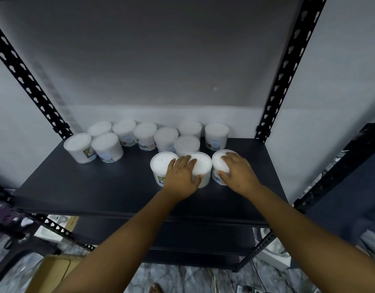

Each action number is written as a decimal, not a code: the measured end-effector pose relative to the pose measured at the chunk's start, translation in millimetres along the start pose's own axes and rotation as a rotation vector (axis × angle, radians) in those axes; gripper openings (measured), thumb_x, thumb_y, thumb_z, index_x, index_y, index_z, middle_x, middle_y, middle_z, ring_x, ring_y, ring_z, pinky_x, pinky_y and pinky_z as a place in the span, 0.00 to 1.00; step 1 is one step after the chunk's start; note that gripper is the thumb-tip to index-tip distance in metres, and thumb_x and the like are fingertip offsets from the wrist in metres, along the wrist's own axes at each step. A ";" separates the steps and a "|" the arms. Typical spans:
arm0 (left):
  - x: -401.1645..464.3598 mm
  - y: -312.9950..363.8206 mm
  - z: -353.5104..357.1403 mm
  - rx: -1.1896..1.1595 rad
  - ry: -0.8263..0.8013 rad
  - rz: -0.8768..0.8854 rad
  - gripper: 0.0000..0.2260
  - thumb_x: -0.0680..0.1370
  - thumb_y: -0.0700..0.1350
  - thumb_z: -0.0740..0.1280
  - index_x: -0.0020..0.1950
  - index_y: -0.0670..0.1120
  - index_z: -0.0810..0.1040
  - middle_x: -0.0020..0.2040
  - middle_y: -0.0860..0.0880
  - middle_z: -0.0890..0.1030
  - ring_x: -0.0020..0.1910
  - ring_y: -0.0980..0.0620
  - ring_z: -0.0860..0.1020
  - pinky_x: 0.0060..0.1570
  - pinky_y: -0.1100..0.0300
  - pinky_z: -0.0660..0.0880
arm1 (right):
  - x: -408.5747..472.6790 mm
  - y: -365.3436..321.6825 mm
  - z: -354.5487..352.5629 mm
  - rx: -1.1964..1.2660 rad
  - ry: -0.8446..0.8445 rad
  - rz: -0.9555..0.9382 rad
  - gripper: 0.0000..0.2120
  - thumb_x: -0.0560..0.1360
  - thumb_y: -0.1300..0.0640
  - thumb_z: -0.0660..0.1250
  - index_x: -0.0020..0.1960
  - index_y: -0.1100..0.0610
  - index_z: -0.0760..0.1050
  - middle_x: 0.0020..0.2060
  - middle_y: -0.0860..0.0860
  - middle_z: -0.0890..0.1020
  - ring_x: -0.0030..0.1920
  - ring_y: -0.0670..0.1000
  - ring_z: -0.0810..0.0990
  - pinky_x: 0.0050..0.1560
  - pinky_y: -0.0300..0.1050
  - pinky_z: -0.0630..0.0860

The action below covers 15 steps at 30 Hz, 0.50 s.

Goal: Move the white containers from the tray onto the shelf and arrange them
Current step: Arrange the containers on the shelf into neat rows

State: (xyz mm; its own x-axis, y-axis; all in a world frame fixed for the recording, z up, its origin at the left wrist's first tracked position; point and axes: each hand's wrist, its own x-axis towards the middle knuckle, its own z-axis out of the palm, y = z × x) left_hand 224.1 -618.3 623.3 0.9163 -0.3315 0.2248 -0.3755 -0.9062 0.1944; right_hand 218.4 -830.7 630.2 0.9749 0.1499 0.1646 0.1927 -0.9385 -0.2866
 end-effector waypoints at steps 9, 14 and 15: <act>3.2 3.4 3.7 -0.028 -0.031 0.035 0.25 0.78 0.53 0.60 0.74 0.48 0.65 0.75 0.47 0.63 0.75 0.46 0.56 0.73 0.48 0.50 | 0.8 3.7 -0.4 -0.028 0.017 -0.019 0.26 0.74 0.49 0.66 0.69 0.58 0.68 0.71 0.56 0.67 0.72 0.56 0.61 0.73 0.50 0.53; 7.7 12.5 4.5 0.046 0.029 -0.020 0.25 0.78 0.60 0.60 0.70 0.47 0.69 0.69 0.46 0.69 0.68 0.46 0.66 0.66 0.51 0.61 | -0.1 3.4 1.9 0.001 0.002 0.007 0.28 0.75 0.48 0.65 0.71 0.57 0.65 0.72 0.56 0.65 0.73 0.56 0.61 0.73 0.49 0.53; 8.1 11.6 5.5 0.043 0.016 -0.012 0.25 0.78 0.59 0.59 0.71 0.47 0.69 0.70 0.46 0.69 0.69 0.46 0.65 0.67 0.51 0.60 | 0.1 3.6 1.9 0.001 0.003 0.010 0.28 0.75 0.48 0.65 0.72 0.57 0.65 0.72 0.56 0.65 0.73 0.56 0.61 0.73 0.49 0.53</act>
State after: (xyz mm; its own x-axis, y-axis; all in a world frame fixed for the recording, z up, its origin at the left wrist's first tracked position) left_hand 227.9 -632.9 622.1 0.9182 -0.3165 0.2381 -0.3578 -0.9207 0.1559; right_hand 219.4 -833.5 627.4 0.9765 0.1396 0.1642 0.1829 -0.9398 -0.2887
